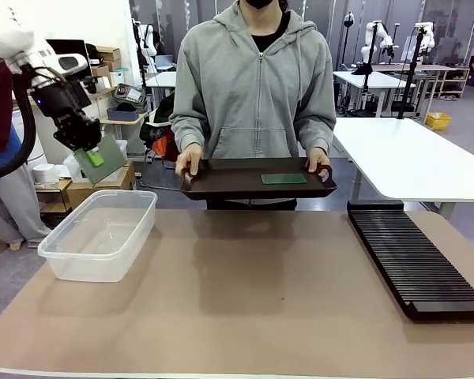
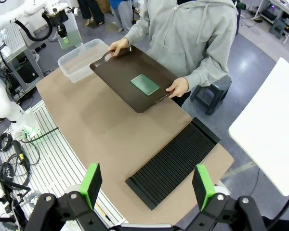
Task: Sort PCBs into racks and boxes based on the side picked up.
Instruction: If the short side of the Blank PCB is picked up, insert it into the PCB Rack ; if the long side is picked up, place it in the Organizing box.
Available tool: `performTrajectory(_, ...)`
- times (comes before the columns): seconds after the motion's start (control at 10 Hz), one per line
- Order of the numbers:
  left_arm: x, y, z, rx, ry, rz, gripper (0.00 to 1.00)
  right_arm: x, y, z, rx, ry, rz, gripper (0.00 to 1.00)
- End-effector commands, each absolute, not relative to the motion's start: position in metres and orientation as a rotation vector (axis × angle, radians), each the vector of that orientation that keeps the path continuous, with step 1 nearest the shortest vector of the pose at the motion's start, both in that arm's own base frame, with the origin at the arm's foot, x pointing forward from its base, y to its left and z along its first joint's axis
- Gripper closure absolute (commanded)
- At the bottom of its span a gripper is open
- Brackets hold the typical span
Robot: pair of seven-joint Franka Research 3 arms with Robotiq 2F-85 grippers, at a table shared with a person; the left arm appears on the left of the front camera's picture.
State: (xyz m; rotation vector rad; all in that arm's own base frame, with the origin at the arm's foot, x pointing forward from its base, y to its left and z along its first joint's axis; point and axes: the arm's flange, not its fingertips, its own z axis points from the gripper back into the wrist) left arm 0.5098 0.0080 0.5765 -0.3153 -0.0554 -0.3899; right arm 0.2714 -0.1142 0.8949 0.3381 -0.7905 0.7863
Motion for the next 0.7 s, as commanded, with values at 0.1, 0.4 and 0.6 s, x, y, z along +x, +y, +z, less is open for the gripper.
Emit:
performTrajectory(0.1,0.515,0.003,0.515,-0.242,-0.063,-0.299,0.97,0.270,-0.112,0.896,0.342,-0.794,0.795,0.00)
performTrajectory(0.4,0.513,0.002,0.449,-0.329,-0.118,-0.167,0.97,0.270,-0.112,0.896,0.342,-0.794,0.795,0.00)
performTrajectory(0.6,0.511,0.002,0.424,-0.312,-0.117,-0.124,0.97,0.270,-0.112,0.896,0.342,-0.794,0.795,0.00)
